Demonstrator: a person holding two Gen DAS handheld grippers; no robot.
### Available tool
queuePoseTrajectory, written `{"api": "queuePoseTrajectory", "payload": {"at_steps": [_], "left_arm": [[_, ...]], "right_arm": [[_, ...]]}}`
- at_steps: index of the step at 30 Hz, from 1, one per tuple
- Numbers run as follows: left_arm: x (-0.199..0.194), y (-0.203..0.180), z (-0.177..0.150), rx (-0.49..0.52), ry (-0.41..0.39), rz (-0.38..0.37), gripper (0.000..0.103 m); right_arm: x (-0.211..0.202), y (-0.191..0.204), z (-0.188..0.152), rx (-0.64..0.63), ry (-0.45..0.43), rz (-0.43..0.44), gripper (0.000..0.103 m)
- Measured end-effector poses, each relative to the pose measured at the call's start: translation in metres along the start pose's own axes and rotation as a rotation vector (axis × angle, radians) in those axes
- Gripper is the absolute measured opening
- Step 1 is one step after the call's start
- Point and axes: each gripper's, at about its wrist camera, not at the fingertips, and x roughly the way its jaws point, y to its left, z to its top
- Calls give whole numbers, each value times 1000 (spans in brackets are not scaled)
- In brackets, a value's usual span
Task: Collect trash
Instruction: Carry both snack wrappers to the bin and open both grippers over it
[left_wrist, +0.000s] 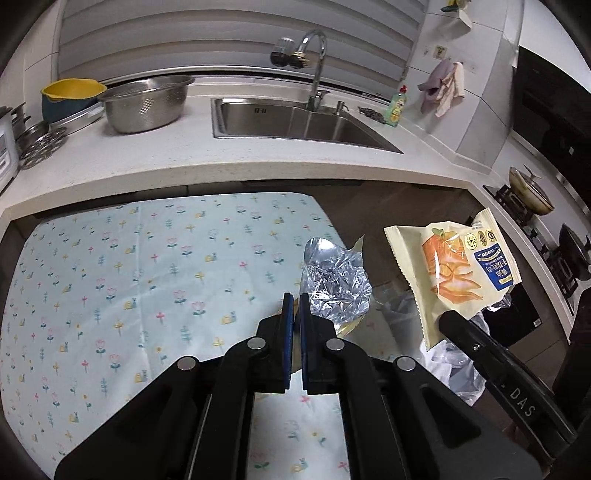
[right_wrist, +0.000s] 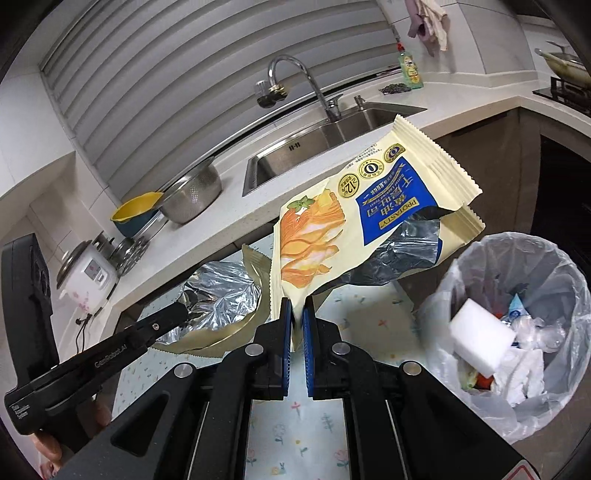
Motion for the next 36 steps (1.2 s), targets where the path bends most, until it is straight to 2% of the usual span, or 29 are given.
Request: {"api": "queuePoseTrajectory", "payload": {"at_steps": [14,22,36], "left_arm": [[9,-111,-11,104,30,-108,3],[20,-146,-16,129,55,-135,3],[43,-183,-23,158,106,-174,3]], "right_arm": [[-62,-87,3,94,-65,-85,7],[-72,-117,4,133,-70,-116,7],[-80,-147,2,173,-79,-143,7]]}}
